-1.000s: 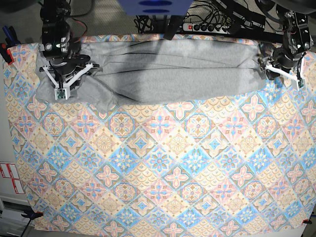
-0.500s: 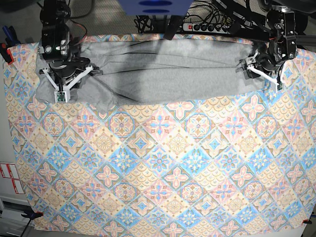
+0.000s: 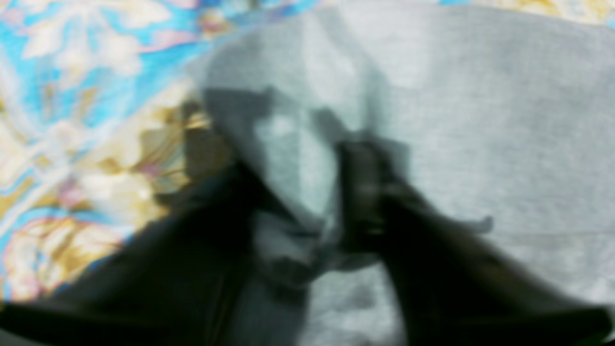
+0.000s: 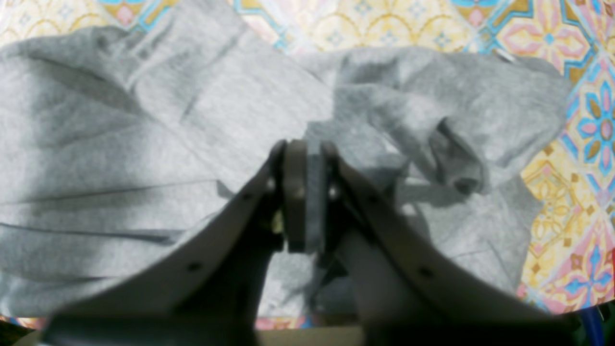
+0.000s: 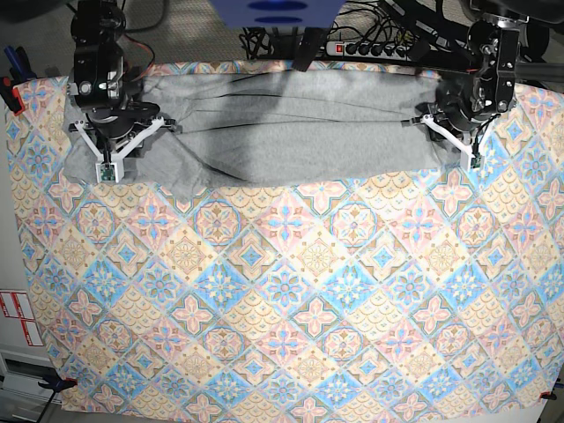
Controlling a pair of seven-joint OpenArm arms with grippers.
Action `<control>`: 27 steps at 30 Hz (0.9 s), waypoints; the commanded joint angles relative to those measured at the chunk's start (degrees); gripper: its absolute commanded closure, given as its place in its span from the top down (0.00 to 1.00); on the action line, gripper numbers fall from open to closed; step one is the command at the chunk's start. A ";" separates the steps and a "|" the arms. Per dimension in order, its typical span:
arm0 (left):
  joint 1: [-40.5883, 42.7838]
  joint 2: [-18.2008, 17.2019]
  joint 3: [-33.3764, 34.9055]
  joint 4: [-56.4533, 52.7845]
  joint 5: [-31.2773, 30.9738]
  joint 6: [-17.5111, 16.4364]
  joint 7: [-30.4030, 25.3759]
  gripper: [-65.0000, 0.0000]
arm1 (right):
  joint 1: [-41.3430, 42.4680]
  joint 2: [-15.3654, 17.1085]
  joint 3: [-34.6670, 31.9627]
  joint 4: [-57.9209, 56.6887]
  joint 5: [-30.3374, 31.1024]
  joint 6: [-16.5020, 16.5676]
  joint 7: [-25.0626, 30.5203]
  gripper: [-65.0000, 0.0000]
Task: Fold the T-shirt properly
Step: 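Fold the shirt side with the left gripper toward the right gripper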
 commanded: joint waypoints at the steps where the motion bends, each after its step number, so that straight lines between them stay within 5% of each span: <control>1: 0.13 0.54 0.40 0.13 -0.51 -0.25 0.60 0.09 | 0.22 0.52 0.34 1.08 0.01 -0.06 1.04 0.08; 2: -0.04 0.62 0.22 0.13 -0.15 -0.25 -0.54 0.00 | 0.22 0.52 0.34 1.08 0.01 -0.06 1.04 0.08; 19: -6.29 -1.14 -20.09 -6.73 0.11 -0.25 -3.97 0.00 | 0.05 0.52 0.16 1.17 0.01 -0.06 1.30 0.08; 27: -5.76 -4.04 -21.05 0.04 0.20 -0.25 -5.73 0.00 | 0.05 0.52 0.42 1.17 0.01 -0.06 1.48 0.08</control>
